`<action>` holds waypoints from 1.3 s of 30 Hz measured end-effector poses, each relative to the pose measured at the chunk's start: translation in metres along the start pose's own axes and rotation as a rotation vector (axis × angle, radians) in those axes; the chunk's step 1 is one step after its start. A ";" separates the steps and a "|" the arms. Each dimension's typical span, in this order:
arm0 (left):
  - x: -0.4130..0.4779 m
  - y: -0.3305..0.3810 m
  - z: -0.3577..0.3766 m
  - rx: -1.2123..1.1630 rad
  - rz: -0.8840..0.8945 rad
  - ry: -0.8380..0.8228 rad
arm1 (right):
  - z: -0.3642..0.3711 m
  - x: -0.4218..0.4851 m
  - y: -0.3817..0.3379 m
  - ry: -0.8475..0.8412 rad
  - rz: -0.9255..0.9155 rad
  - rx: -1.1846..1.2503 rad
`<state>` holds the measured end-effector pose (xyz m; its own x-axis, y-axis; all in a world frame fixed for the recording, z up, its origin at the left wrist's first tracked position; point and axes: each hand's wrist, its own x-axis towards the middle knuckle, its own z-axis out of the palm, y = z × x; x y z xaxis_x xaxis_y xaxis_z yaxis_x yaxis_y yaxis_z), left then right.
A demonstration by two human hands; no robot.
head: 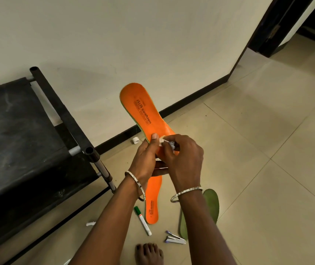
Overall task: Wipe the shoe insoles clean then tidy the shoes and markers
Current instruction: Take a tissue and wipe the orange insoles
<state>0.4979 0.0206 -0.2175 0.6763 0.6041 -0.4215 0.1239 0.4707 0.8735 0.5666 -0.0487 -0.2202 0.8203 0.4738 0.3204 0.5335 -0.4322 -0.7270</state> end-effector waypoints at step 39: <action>0.001 0.005 -0.003 -0.037 -0.015 0.076 | -0.003 0.001 -0.003 0.049 0.034 -0.016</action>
<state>0.4973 0.0255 -0.2143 0.6174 0.6433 -0.4528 0.1055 0.5027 0.8580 0.5664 -0.0498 -0.2158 0.8469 0.4209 0.3251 0.5081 -0.4597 -0.7284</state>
